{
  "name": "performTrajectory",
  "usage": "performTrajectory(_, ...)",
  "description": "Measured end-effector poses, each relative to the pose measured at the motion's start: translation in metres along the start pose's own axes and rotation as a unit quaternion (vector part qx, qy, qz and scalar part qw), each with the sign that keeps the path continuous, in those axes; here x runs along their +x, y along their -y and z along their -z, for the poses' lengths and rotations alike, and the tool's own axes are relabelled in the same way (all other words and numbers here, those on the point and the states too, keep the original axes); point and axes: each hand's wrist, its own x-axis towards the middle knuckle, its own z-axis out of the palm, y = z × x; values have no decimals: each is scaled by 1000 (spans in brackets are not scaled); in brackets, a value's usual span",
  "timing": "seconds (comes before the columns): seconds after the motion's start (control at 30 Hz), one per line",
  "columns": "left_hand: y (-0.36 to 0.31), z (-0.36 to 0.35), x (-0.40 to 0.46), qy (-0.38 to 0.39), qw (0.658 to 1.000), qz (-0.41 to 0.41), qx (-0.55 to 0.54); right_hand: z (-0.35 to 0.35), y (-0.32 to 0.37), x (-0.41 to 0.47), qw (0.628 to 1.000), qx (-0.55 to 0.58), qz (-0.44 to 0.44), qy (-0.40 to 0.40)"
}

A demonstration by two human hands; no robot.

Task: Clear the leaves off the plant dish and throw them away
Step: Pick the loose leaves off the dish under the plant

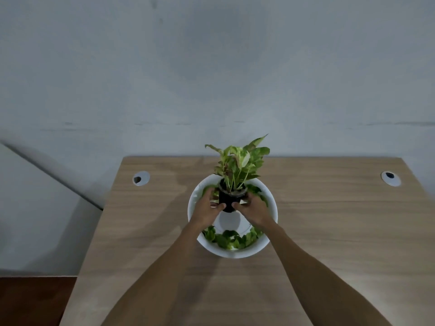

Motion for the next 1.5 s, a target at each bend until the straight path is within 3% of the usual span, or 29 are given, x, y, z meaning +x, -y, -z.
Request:
performTrajectory(0.4,29,-22,-8,-70,996,-17,-56,-15,-22,-8,998,34,28,-36)
performTrajectory(0.9,36,-30,-18,-59,997,-16,-54,-20,-36,-14,999,9,2,-42)
performTrajectory(1.1,35,-5,-15,-7,998,-26,61,-1,-42,-20,997,-77,3,-28)
performTrajectory(1.23,42,15,-12,-24,988,-43,146,17,-50,-25,984,-158,21,-78)
performTrajectory(1.4,44,25,-4,1,930,-141,338,21,-47,-13,963,-241,86,-80)
performTrajectory(1.5,41,25,2,22,886,-133,443,17,-43,2,942,-327,81,-4)
